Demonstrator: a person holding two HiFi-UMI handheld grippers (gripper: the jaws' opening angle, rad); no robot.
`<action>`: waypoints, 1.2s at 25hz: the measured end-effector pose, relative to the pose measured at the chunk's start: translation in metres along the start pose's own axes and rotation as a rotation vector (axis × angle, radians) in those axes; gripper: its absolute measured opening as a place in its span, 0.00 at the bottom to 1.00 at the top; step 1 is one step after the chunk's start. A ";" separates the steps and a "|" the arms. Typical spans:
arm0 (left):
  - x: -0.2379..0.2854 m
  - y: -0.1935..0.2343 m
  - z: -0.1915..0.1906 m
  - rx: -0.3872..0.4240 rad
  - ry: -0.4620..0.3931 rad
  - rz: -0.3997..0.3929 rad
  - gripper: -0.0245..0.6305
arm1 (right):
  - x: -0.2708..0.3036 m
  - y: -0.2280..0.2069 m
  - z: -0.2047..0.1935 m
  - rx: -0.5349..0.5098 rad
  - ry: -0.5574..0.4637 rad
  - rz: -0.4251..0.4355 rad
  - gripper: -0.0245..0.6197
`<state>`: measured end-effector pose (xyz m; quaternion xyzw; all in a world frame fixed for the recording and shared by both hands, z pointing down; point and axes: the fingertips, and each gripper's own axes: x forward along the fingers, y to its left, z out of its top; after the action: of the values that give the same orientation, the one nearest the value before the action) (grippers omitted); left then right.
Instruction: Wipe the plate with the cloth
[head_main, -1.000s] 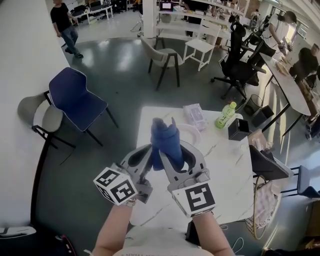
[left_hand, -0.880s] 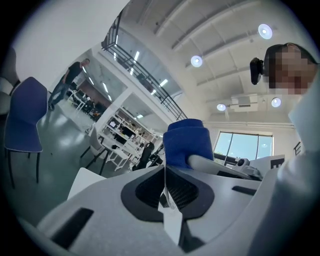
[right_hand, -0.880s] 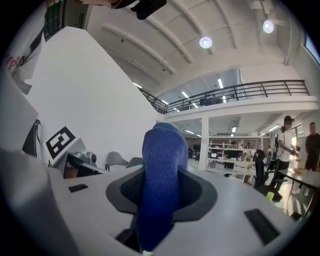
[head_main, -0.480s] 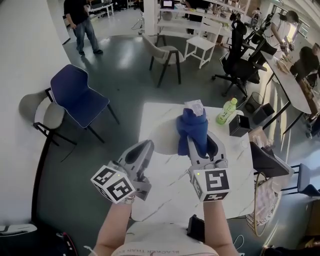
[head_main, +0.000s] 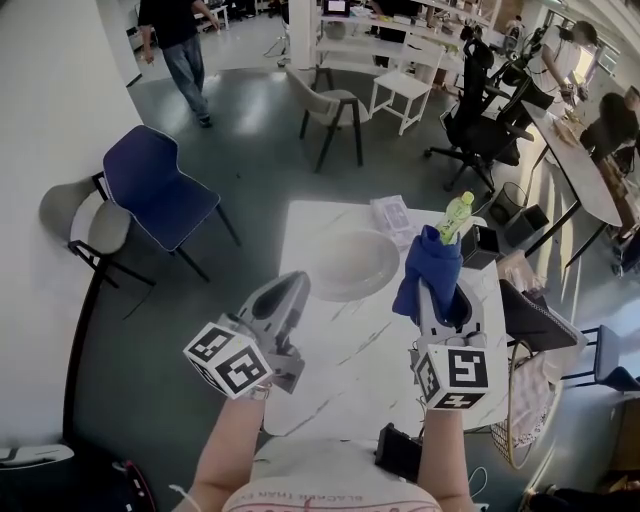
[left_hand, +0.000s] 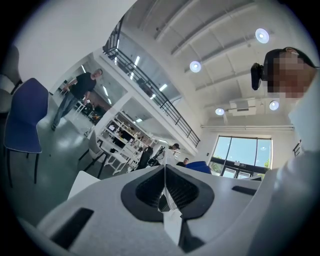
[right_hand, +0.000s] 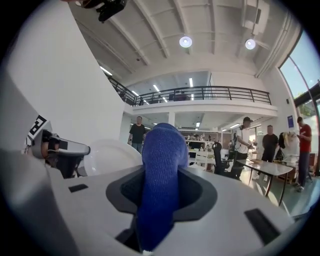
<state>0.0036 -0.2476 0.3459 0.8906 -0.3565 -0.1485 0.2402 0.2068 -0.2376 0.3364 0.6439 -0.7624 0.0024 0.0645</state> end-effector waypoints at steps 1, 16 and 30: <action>0.000 0.000 0.000 -0.001 0.000 -0.001 0.05 | -0.004 0.008 0.003 0.007 -0.009 0.023 0.23; 0.000 -0.004 0.001 0.006 0.013 -0.008 0.05 | 0.001 0.167 0.019 -0.136 -0.024 0.409 0.23; 0.001 -0.008 0.001 -0.003 0.021 -0.035 0.05 | 0.013 0.102 -0.023 -0.186 0.131 0.230 0.23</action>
<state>0.0083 -0.2433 0.3411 0.8979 -0.3380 -0.1440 0.2426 0.1067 -0.2312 0.3687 0.5421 -0.8221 -0.0190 0.1729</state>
